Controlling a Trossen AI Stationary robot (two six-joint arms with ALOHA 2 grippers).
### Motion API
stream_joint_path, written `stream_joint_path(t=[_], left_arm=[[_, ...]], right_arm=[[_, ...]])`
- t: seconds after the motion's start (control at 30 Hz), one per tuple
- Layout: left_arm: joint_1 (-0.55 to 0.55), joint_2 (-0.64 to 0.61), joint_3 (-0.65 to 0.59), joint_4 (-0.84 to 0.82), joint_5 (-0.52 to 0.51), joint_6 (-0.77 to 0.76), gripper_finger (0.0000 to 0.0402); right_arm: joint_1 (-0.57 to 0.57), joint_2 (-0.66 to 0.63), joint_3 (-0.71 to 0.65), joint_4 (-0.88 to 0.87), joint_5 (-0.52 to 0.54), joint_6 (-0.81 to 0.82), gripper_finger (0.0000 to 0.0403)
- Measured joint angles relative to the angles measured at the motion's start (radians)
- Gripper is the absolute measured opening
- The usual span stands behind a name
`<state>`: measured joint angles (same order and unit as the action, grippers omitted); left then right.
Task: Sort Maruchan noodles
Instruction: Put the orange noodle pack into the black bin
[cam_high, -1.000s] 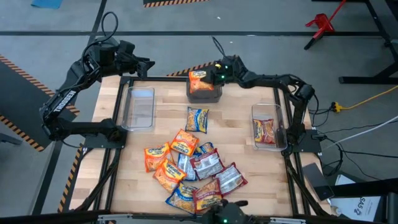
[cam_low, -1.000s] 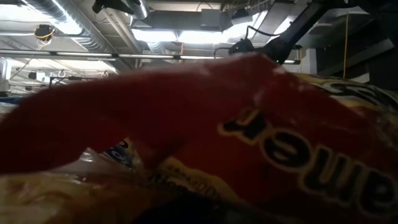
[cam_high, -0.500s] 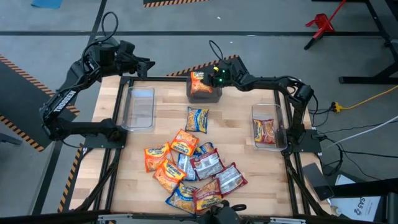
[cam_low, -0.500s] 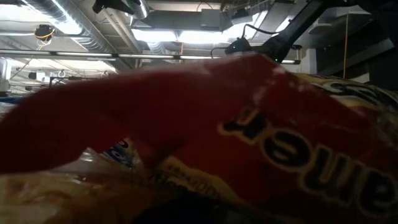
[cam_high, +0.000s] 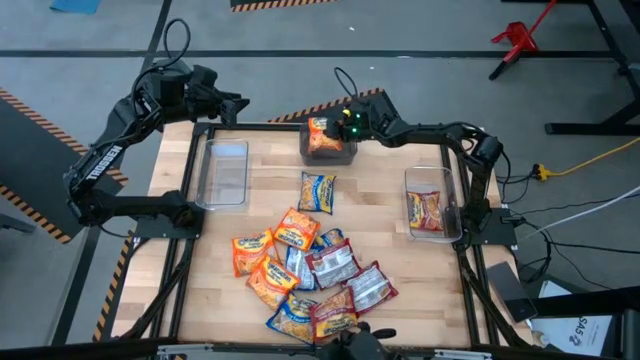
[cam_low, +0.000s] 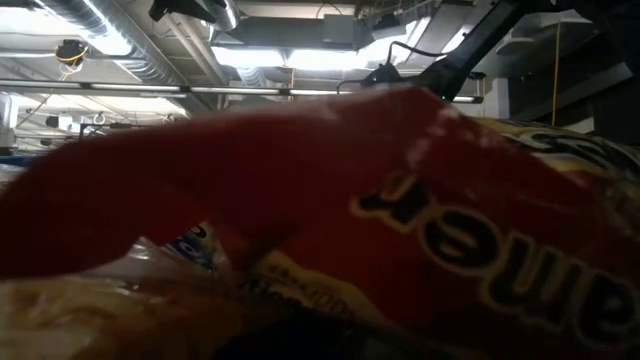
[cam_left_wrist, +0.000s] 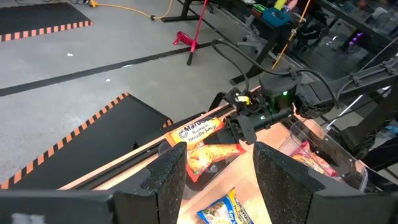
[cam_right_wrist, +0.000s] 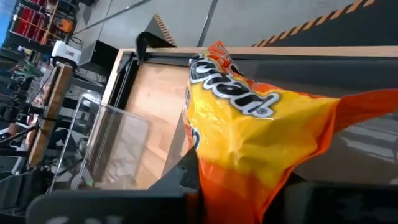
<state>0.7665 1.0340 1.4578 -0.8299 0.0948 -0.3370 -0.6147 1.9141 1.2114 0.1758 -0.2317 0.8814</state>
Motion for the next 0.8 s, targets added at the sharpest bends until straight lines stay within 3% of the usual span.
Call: stream_joint_path(t=[0.57,0.8], left_arm=[[0.0,0.001,-0.102,0.012,0.004,-0.021,0.0179],[0.0,0.001,-0.11,0.026,0.003,-0.021,0.0179]], right_arm=[[0.0,0.0,0.0,-0.093,-0.003,-0.074,0.0051],[0.0,0.034,0.0,-0.106,-0.023,-0.078,0.0103]])
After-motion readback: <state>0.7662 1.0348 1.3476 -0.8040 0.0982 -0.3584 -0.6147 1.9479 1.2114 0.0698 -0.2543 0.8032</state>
